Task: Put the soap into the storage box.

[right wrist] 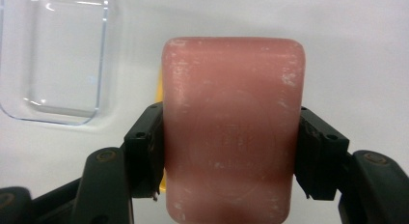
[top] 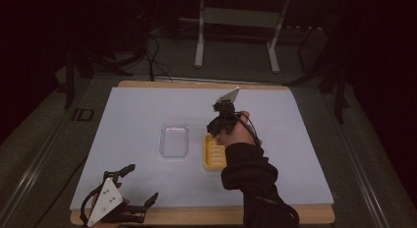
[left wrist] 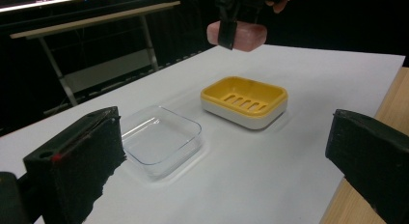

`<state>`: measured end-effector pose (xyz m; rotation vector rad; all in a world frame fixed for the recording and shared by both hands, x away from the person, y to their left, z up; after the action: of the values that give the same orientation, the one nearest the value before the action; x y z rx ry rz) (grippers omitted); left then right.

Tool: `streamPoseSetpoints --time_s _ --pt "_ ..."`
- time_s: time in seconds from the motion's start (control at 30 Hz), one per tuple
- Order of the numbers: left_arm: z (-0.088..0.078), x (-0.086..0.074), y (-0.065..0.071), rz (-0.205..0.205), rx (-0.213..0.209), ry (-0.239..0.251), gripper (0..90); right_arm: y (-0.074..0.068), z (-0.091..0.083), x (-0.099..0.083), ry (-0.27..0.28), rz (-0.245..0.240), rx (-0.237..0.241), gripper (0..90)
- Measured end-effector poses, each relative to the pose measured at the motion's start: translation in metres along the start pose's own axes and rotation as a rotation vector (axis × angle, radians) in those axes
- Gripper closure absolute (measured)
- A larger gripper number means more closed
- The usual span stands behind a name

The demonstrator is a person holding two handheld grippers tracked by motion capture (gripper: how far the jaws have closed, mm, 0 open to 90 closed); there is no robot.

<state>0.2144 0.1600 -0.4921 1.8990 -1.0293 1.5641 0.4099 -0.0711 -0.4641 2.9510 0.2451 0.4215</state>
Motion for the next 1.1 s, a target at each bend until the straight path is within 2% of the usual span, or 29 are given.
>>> streamPoseSetpoints --time_s 0.1,0.27,0.6,0.93,1.1 --pt "0.0 0.0 0.0 0.004 -0.001 -0.001 0.3 -0.009 0.008 -0.003 0.015 0.014 0.013 37.4" --pt "0.0 0.0 0.0 0.006 -0.002 -0.001 0.3 -0.014 0.019 -0.007 0.007 0.04 0.016 37.3" --pt "0.0 0.001 0.001 0.006 -0.007 0.001 0.3 -0.018 0.046 -0.02 -0.028 0.069 0.033 37.3" --pt "0.0 0.001 0.002 0.006 -0.008 0.002 0.3 -0.022 0.061 -0.027 -0.056 0.085 0.052 37.3" --pt "0.0 0.001 0.002 0.007 -0.011 0.001 0.3 -0.021 0.07 -0.029 -0.067 0.085 0.037 37.3"
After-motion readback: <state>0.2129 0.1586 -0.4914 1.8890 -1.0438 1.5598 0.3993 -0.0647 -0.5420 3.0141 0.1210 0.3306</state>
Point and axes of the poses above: each handheld gripper's, and its own axes: z roughly forward along the jaws, x roughly out of its top, y roughly to its right, the point moved 7 cm from there along z, roughly forward along the jaws, and after that the axes turned 11 degrees about -x, right-handed, at the moved point
